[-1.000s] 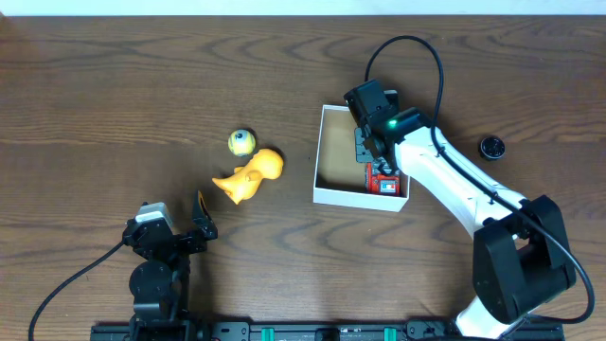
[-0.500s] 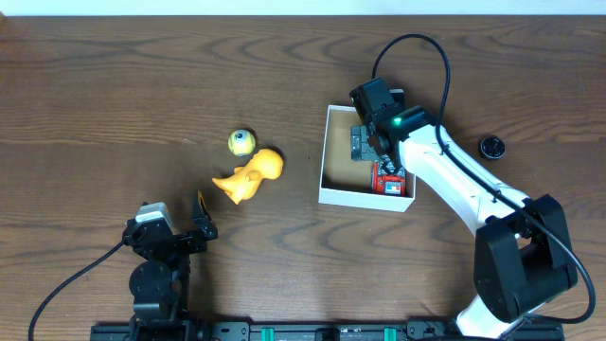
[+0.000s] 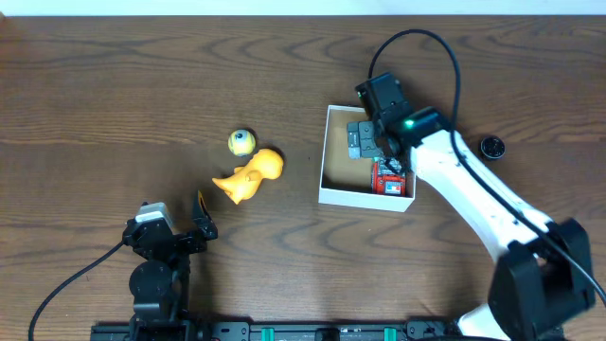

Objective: Pack container

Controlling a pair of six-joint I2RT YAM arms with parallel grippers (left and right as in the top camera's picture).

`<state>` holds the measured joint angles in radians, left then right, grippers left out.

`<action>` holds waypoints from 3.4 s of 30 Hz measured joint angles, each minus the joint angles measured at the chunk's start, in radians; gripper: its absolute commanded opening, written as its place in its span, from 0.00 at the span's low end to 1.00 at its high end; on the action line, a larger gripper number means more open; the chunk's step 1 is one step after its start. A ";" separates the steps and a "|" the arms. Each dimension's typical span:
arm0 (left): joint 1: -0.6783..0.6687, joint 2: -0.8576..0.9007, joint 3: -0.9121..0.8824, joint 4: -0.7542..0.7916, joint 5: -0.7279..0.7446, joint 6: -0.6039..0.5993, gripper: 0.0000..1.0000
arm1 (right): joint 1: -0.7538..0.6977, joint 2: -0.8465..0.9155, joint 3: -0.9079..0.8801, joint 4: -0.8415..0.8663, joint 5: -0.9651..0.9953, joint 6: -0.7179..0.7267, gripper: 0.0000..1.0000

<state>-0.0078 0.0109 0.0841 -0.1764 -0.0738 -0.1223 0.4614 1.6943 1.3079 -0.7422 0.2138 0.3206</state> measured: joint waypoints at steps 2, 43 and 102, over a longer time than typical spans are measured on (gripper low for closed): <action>0.000 0.000 0.000 0.000 0.000 0.000 0.98 | 0.000 -0.020 0.002 -0.006 -0.017 -0.016 0.99; 0.000 0.000 0.000 0.000 0.000 0.000 0.98 | -0.645 -0.003 0.006 -0.045 0.014 -0.055 0.99; 0.000 0.000 0.000 0.000 0.000 0.000 0.98 | -0.716 0.286 0.006 0.085 -0.150 -0.073 0.54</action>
<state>-0.0078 0.0109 0.0841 -0.1764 -0.0738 -0.1223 -0.2543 1.9808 1.3136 -0.6571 0.0643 0.2474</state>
